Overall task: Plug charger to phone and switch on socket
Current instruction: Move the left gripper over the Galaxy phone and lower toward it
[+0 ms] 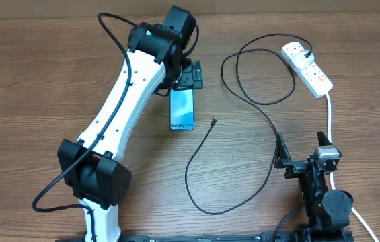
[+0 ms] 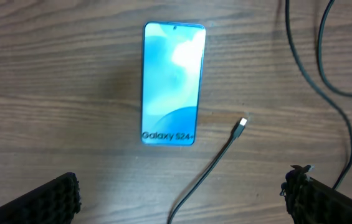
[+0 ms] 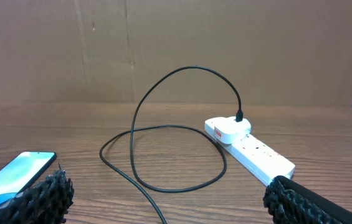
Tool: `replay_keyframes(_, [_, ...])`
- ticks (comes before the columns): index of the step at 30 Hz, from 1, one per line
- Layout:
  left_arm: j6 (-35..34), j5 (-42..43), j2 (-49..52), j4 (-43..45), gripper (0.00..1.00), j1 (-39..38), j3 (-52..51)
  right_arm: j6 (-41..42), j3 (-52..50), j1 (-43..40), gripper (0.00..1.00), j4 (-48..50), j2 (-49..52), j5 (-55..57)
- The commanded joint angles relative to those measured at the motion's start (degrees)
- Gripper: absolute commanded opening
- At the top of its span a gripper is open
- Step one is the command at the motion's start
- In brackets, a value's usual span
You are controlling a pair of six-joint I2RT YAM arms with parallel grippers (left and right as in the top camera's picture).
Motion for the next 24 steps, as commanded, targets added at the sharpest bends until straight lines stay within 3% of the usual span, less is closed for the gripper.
replay_keyframes(1, [-2.08, 0.79, 1.68, 0.85, 1.00, -0.02, 1.29, 0.15, -0.59, 0.31, 1.00, 0.35, -0.50, 0.55])
replay_keyframes(19, [-1.92, -1.29, 1.79, 3.34, 1.00, -0.24, -0.07, 0.15, -0.59, 0.31, 1.00, 0.35, -0.50, 0.55])
replay_keyframes(24, [2.64, -1.51, 1.88, 5.09, 1.00, -0.48, -1.62, 0.17, -0.59, 0.31, 1.00, 0.35, -0.50, 0.55])
